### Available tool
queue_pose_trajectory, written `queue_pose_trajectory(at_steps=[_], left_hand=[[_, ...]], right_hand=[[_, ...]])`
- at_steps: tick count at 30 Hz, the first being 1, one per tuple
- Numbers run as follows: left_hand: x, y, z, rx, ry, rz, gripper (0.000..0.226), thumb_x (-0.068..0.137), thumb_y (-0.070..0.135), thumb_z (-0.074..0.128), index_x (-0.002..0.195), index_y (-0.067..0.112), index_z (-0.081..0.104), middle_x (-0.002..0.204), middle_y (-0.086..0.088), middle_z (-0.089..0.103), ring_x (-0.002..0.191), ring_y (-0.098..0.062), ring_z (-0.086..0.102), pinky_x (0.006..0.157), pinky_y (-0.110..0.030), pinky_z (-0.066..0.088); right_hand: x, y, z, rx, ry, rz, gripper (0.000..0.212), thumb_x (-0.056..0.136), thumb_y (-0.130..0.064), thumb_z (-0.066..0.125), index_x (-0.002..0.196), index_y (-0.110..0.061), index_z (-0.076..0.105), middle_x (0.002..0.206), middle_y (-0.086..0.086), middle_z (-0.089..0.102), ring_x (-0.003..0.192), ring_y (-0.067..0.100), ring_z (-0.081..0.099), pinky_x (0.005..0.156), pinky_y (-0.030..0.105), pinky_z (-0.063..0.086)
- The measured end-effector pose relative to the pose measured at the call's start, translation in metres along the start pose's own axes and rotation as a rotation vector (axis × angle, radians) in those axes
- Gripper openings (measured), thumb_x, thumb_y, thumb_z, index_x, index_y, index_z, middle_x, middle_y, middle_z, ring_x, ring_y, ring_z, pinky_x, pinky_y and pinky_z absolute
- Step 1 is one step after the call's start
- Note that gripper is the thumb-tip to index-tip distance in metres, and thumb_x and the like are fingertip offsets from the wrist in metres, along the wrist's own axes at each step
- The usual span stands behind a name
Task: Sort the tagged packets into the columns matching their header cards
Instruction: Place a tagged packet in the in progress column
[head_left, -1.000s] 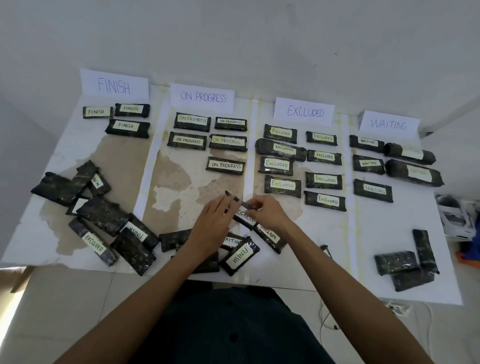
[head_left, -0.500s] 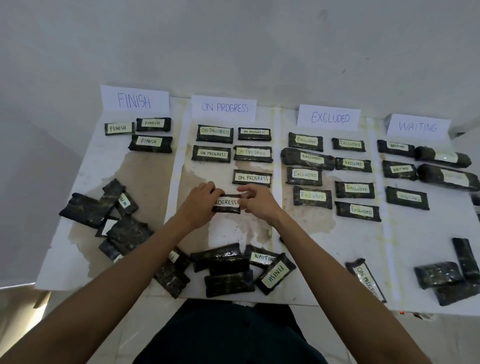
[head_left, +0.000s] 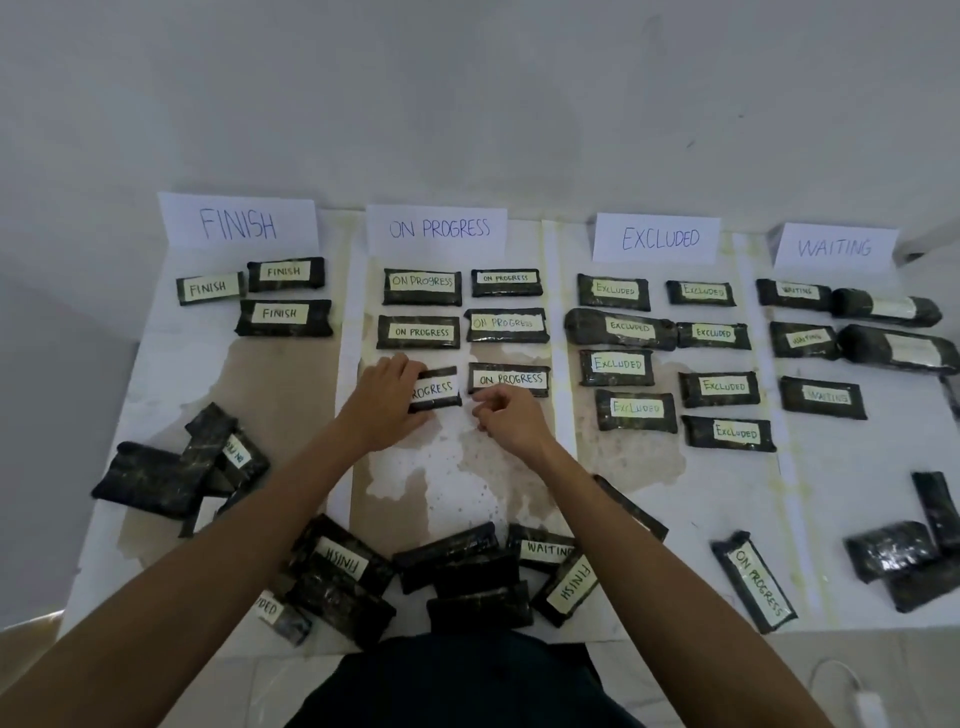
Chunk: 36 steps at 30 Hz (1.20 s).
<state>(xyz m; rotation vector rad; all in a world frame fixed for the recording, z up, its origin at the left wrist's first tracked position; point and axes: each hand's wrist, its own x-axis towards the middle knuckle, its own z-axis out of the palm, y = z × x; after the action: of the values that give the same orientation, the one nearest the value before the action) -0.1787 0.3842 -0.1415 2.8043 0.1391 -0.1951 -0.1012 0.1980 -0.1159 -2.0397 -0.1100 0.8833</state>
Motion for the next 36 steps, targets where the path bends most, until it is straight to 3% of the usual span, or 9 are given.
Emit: queue_pose_trajectory(at_steps=[7, 12, 19, 23, 27, 29, 31, 34, 36], left_hand=[[0.030, -0.013, -0.002, 0.018, -0.020, -0.091, 0.066, 0.075, 0.036, 0.071, 0.131, 0.010, 0.046, 0.120, -0.014, 0.045, 0.110, -0.031, 0.043, 0.099, -0.041, 0.034], [0.028, -0.012, 0.009, -0.001, -0.021, -0.105, 0.072, 0.073, 0.034, 0.074, 0.134, 0.013, 0.044, 0.122, -0.013, 0.047, 0.115, -0.032, 0.040, 0.101, -0.043, 0.030], [0.015, 0.000, 0.007, -0.007, 0.004, -0.131, 0.064, 0.070, 0.023, 0.077, 0.128, 0.013, 0.052, 0.128, -0.016, 0.046, 0.117, -0.037, 0.040, 0.099, -0.050, 0.033], [-0.007, 0.027, 0.007, -0.035, 0.057, -0.133, 0.048, 0.076, 0.013, 0.069, 0.122, 0.010, 0.057, 0.131, -0.018, 0.045, 0.120, -0.039, 0.039, 0.098, -0.050, 0.032], [-0.032, 0.069, 0.019, -0.172, 0.037, -0.130, 0.044, 0.078, 0.013, 0.066, 0.121, 0.015, 0.057, 0.128, -0.014, 0.047, 0.119, -0.033, 0.041, 0.103, -0.047, 0.033], [-0.043, 0.093, 0.028, -0.253, 0.005, -0.100, 0.038, 0.080, 0.014, 0.063, 0.118, 0.016, 0.059, 0.124, -0.011, 0.050, 0.113, -0.028, 0.043, 0.099, -0.042, 0.035], [-0.053, 0.120, 0.037, -0.348, -0.031, -0.068, 0.034, 0.082, 0.014, 0.061, 0.116, 0.017, 0.059, 0.118, -0.007, 0.052, 0.108, -0.023, 0.044, 0.096, -0.038, 0.039], [-0.056, 0.160, 0.044, -0.485, -0.055, -0.076, 0.033, 0.083, 0.012, 0.060, 0.115, 0.017, 0.059, 0.114, -0.002, 0.052, 0.107, -0.017, 0.044, 0.095, -0.029, 0.037], [-0.053, 0.185, 0.044, -0.595, -0.063, -0.115, 0.032, 0.084, 0.012, 0.059, 0.116, 0.018, 0.059, 0.113, 0.001, 0.050, 0.107, -0.015, 0.045, 0.094, -0.026, 0.037]], right_hand=[[-0.006, 0.019, -0.014, -0.093, -0.008, -0.001, 0.014, 0.090, -0.013, 0.059, 0.103, -0.013, 0.065, 0.087, 0.006, 0.063, 0.078, 0.019, 0.061, 0.062, 0.018, 0.048], [-0.015, 0.029, -0.025, -0.117, -0.002, -0.030, 0.015, 0.089, -0.011, 0.058, 0.101, -0.015, 0.066, 0.091, 0.008, 0.066, 0.082, 0.021, 0.064, 0.072, 0.029, 0.054], [-0.044, 0.050, -0.084, -0.172, 0.110, -0.085, 0.018, 0.087, -0.006, 0.059, 0.102, -0.012, 0.066, 0.090, 0.006, 0.067, 0.076, 0.014, 0.060, 0.067, 0.016, 0.049], [-0.066, 0.076, -0.116, -0.431, 0.089, -0.009, 0.029, 0.081, -0.012, 0.066, 0.110, -0.013, 0.061, 0.099, 0.004, 0.063, 0.088, 0.017, 0.058, 0.074, 0.023, 0.047], [-0.081, 0.109, -0.121, -0.921, -0.032, 0.058, 0.066, 0.074, -0.033, 0.074, 0.131, -0.016, 0.045, 0.125, 0.012, 0.048, 0.111, 0.032, 0.048, 0.091, 0.043, 0.047], [-0.083, 0.118, -0.119, -0.937, -0.031, 0.027, 0.070, 0.074, -0.032, 0.075, 0.134, -0.016, 0.042, 0.128, 0.013, 0.046, 0.111, 0.033, 0.048, 0.091, 0.044, 0.046], [-0.081, 0.123, -0.122, -0.869, -0.043, 0.004, 0.067, 0.071, -0.031, 0.078, 0.128, -0.013, 0.047, 0.121, 0.012, 0.050, 0.108, 0.031, 0.049, 0.088, 0.042, 0.047], [-0.079, 0.120, -0.133, -0.728, -0.086, 0.014, 0.036, 0.072, -0.027, 0.077, 0.098, -0.010, 0.058, 0.094, 0.007, 0.056, 0.091, 0.026, 0.056, 0.067, 0.030, 0.044], [-0.082, 0.117, -0.144, -0.605, -0.089, 0.021, 0.026, 0.075, -0.023, 0.076, 0.089, -0.011, 0.058, 0.084, 0.004, 0.058, 0.080, 0.022, 0.057, 0.057, 0.025, 0.040]])
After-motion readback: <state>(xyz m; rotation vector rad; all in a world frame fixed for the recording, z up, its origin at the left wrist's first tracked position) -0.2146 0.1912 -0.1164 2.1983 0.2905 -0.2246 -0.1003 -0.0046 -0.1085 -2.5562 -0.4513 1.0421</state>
